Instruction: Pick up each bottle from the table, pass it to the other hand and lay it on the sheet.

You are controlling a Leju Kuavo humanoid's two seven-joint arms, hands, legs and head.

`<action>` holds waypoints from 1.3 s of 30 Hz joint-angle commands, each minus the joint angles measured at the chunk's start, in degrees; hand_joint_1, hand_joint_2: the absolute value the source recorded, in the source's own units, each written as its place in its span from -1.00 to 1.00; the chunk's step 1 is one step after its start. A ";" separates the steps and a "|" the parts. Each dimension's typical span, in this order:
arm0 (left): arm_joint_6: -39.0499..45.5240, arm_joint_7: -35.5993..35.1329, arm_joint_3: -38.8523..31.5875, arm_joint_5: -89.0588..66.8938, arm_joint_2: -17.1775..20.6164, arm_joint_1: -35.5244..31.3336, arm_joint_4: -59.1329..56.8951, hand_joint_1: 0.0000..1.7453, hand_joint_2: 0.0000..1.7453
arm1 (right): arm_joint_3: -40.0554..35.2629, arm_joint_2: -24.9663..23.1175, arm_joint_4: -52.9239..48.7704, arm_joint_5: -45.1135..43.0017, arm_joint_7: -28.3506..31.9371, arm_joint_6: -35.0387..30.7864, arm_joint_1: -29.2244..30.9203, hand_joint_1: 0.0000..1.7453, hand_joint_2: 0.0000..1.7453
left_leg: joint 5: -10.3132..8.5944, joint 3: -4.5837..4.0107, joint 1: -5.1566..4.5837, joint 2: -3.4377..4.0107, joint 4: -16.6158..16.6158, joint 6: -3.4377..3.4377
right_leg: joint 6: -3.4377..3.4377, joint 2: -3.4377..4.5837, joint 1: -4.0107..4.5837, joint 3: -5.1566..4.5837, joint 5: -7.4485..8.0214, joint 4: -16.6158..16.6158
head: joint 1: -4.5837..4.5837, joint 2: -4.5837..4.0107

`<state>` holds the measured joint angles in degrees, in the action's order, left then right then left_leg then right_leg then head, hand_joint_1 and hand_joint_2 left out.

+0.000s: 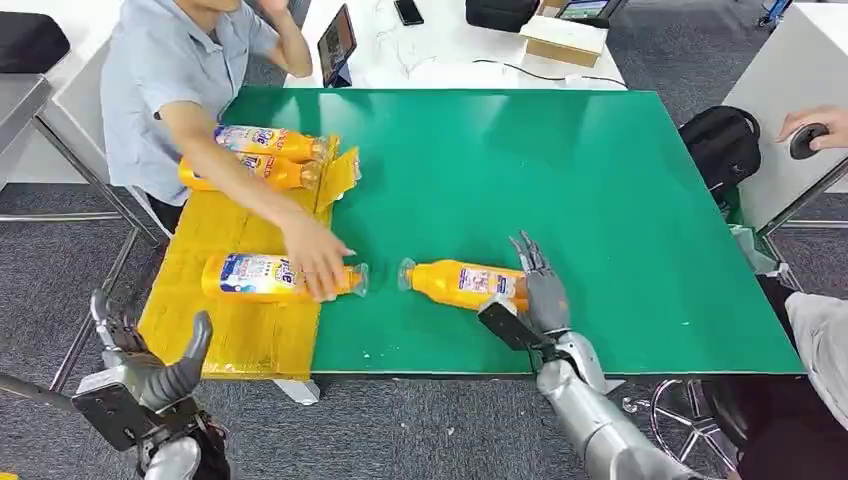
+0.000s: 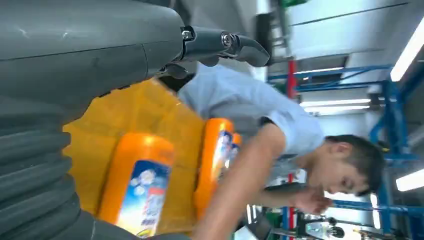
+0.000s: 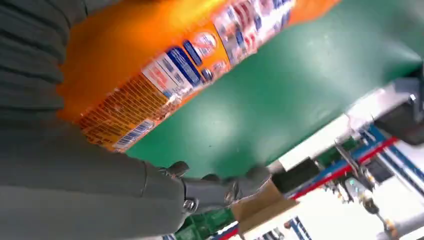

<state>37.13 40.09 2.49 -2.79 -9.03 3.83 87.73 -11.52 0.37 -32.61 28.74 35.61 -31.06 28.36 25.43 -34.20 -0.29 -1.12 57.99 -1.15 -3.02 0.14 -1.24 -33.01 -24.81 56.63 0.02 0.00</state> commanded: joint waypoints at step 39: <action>-2.20 -1.99 10.61 -16.50 9.32 -16.73 -10.54 -1.00 1.00 | -12.58 -4.04 13.25 7.65 -4.11 16.49 24.31 -1.00 1.00 | -0.10 0.02 -0.02 0.00 0.02 0.01 | 0.04 -0.04 -0.02 0.02 0.04 0.06 | 0.00 0.00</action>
<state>35.12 37.84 10.99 -19.87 0.46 -9.09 82.84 -22.40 -1.71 -23.02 36.41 31.47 -14.29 47.99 25.34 -34.17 -0.32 -1.14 58.01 -1.19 -3.07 0.14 -1.28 -32.99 -24.77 56.66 0.02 0.00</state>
